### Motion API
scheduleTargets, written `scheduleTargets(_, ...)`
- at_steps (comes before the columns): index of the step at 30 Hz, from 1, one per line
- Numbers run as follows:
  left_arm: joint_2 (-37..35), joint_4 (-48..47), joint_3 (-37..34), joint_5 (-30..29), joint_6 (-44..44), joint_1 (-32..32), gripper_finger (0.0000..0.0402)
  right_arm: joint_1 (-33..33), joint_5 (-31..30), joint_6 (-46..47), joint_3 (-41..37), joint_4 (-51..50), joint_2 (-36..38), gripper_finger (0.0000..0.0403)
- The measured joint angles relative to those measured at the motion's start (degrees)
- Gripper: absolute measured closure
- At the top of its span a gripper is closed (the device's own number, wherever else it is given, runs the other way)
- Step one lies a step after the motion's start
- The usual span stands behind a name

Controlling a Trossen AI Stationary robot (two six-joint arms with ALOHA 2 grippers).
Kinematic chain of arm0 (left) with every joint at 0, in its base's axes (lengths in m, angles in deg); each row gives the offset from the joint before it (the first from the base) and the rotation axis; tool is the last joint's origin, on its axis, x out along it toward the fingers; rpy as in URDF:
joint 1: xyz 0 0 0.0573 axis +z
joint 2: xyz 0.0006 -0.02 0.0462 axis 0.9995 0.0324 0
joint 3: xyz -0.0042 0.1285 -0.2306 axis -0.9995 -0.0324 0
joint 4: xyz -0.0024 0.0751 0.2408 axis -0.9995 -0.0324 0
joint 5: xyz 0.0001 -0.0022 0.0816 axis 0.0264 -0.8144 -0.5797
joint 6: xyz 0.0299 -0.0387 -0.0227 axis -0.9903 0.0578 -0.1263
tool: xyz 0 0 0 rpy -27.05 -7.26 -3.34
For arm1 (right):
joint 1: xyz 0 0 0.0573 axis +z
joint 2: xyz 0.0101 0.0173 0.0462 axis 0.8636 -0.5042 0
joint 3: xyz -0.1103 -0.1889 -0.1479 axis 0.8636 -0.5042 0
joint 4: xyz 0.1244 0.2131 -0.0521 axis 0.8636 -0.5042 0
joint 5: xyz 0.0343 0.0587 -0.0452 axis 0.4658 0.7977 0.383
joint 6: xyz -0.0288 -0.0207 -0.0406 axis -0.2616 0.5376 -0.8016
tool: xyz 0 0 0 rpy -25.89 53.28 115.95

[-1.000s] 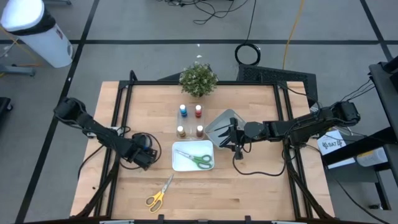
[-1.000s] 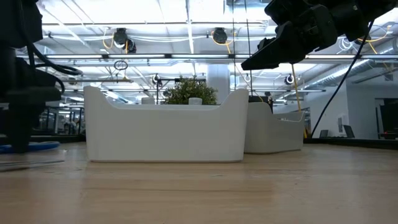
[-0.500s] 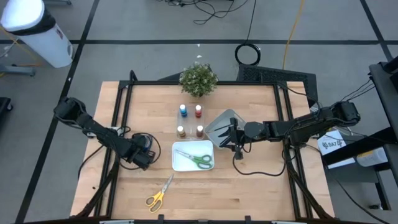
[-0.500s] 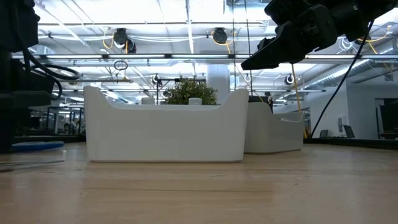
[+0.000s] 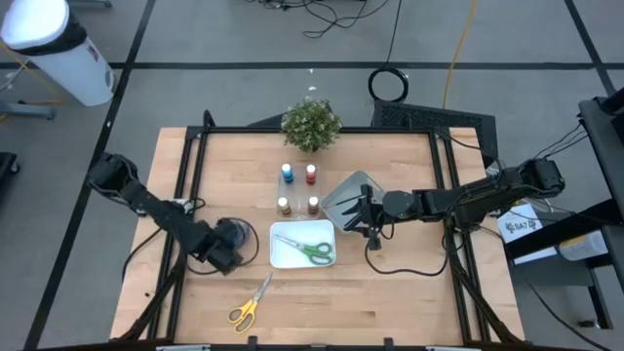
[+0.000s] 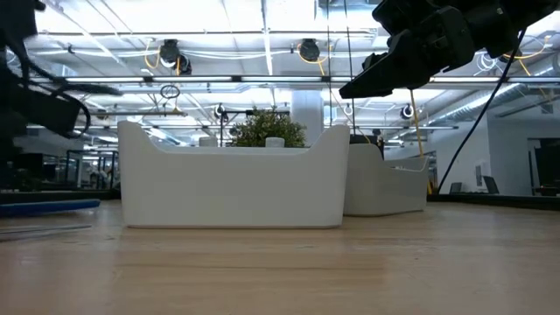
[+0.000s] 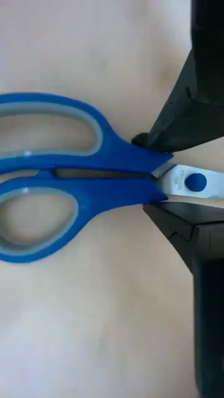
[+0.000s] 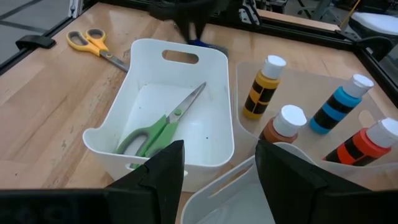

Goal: Pick & Place Paint Supplies
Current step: Put the blue scissors into the white bin

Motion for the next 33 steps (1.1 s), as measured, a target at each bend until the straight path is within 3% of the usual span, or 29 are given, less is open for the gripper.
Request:
scheduleTargets(5, -0.02, 7.41, 1.11, 1.57, -6.92, -2.15, 0.0296, 0.00, -0.02, 0.00, 0.00, 0.25, 0.00, 0.0216)
scheduleTargets(13, -0.11, 13.83, 1.13, -1.55, -7.32, -4.66, 0.0393, 0.00, -0.13, 0.00, 0.00, 0.43, 0.00, 0.0216)
scheduleTargets(19, -0.01, 16.82, 1.20, -2.60, -7.28, -5.43, 0.0381, 0.00, -0.17, 0.00, 0.00, 0.44, 0.00, 0.0216)
scheduleTargets(26, 0.22, 16.78, 1.21, -4.90, -7.15, -5.13, 0.0397, 0.00, -0.17, 0.00, 0.00, 0.44, 0.00, 0.0216)
scheduleTargets(33, 0.20, 16.74, 1.24, -5.81, -6.36, -5.32, 0.0379, 0.00, -0.20, 0.00, 0.00, 0.46, 0.00, 0.0216)
